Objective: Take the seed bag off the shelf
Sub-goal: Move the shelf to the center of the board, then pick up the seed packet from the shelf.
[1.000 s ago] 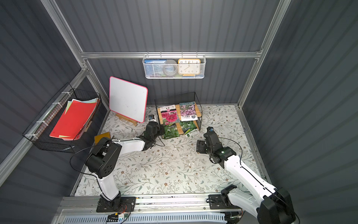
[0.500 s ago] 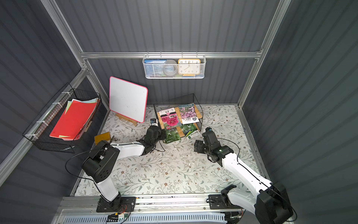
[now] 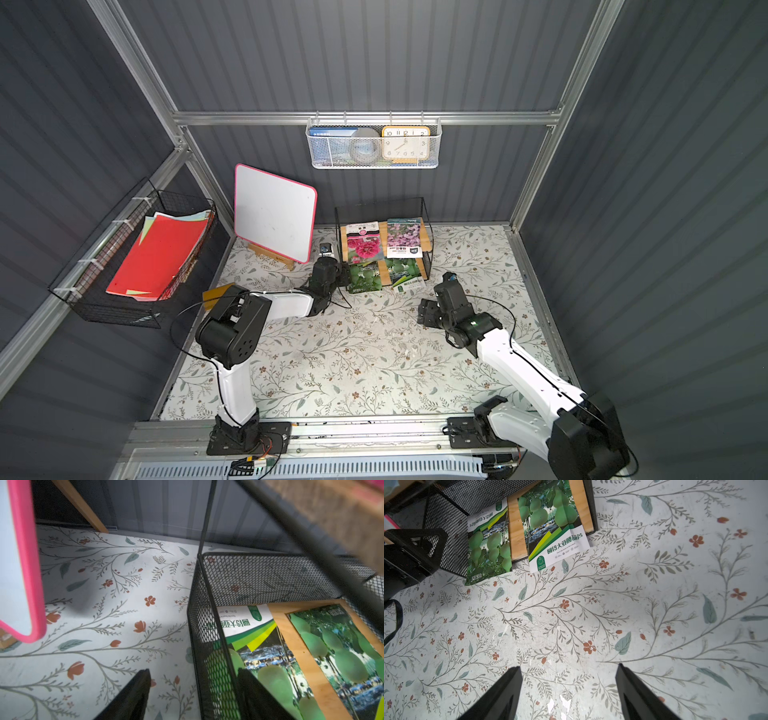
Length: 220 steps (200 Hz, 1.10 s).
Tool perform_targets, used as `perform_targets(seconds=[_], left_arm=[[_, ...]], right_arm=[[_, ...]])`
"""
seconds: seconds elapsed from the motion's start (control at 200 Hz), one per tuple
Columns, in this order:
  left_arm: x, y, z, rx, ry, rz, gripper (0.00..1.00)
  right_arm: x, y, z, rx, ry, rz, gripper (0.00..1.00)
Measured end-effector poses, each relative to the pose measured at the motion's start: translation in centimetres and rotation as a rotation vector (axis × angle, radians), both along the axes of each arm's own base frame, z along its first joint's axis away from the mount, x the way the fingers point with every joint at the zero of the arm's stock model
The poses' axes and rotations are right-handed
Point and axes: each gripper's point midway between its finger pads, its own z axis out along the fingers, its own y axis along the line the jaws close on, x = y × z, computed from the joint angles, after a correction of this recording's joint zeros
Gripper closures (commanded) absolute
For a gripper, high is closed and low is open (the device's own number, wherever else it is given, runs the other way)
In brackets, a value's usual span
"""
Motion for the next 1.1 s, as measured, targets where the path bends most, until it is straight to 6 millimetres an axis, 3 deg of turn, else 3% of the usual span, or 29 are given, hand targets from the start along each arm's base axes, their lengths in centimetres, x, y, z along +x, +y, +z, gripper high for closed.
perform_targets(seconds=[0.285,0.525,0.74,0.925,0.965,1.101], left_arm=[[0.2,-1.3,0.4,-0.002,-0.042,-0.075,0.28],[-0.9,-1.3,-1.0,0.008,-0.022,-0.104,0.25],[-1.9,-1.4,-1.6,0.009,-0.016,-0.115,0.15],[-3.3,-2.3,-0.6,0.001,-0.035,-0.122,0.11],[-3.6,-2.6,-0.2,-0.004,-0.044,-0.123,0.02],[-5.0,-2.9,1.2,-0.042,-0.070,-0.116,0.00]], right_arm=[[0.1,-0.2,0.1,-0.014,-0.009,-0.004,0.22],[0.1,-0.4,0.4,-0.016,-0.020,-0.006,0.22],[0.1,-0.4,0.4,-0.017,-0.020,-0.007,0.22],[0.1,-0.4,0.4,-0.018,-0.021,-0.005,0.21],[0.1,-0.4,0.4,-0.018,-0.020,-0.004,0.21],[0.1,-0.3,0.4,-0.016,-0.020,-0.001,0.21]])
